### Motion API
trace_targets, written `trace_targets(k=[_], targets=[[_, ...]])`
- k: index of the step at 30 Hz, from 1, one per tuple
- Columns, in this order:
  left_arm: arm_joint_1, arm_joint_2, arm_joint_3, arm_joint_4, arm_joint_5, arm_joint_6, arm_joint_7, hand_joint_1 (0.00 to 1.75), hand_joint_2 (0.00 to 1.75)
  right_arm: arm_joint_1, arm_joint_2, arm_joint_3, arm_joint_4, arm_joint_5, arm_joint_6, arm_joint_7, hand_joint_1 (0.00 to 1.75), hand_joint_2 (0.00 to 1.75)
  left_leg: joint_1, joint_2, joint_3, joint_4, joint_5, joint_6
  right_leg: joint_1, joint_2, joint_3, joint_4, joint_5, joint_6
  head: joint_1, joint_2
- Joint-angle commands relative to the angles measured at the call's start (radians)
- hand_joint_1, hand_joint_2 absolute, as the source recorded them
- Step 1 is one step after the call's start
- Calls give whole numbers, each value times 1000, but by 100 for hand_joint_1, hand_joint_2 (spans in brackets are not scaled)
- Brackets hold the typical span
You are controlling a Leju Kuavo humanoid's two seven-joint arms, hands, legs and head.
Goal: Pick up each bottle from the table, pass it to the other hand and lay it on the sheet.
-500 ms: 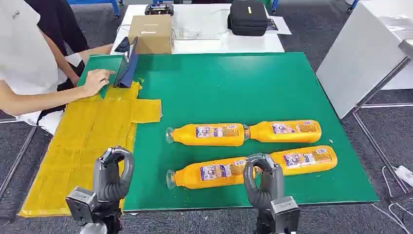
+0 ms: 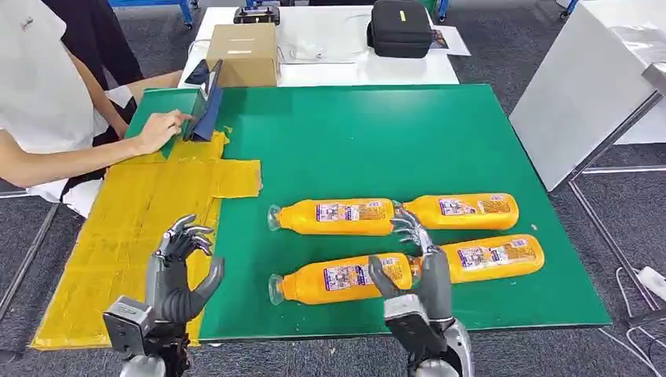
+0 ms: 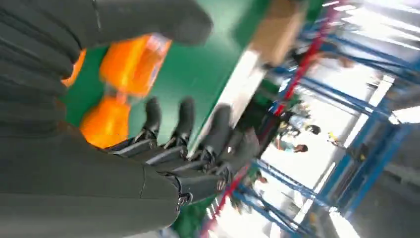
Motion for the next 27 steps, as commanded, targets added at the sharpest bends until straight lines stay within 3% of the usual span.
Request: trace_targets(k=[1, 4, 10, 22, 27], targets=[[-51, -26, 53, 41, -6, -56, 21, 0, 175, -237, -112, 18, 169, 239, 37, 135, 0, 175, 1, 4, 4, -1, 0, 1, 1, 3, 3, -2, 1, -2, 0, 0], [-58, -27, 52, 46, -7, -69, 23, 0, 175, -271, -132, 44, 194, 296, 77, 163, 0, 175, 1, 2, 4, -1, 0, 2, 1, 1, 4, -3, 1, -2, 0, 0], [-119, -35, 39, 91, 2, -125, 27, 0, 175, -596, -180, 178, 455, 451, 252, 217, 0, 175, 0, 7, 2, 0, 1, 1, 0, 6, 2, -1, 3, -1, 0, 0], [-118, -32, 37, 90, 7, -131, 27, 0, 175, -592, -186, 194, 451, 460, 267, 218, 0, 175, 0, 2, 4, -1, 1, 2, 1, 0, 5, -1, 1, -1, 0, 0], [-172, -29, 15, 145, 33, -161, 17, 0, 175, -812, -159, 318, 719, 425, 445, 136, 0, 175, -1, 4, 1, 0, 2, 2, 0, 3, 1, 0, 2, 0, 0, 0]])
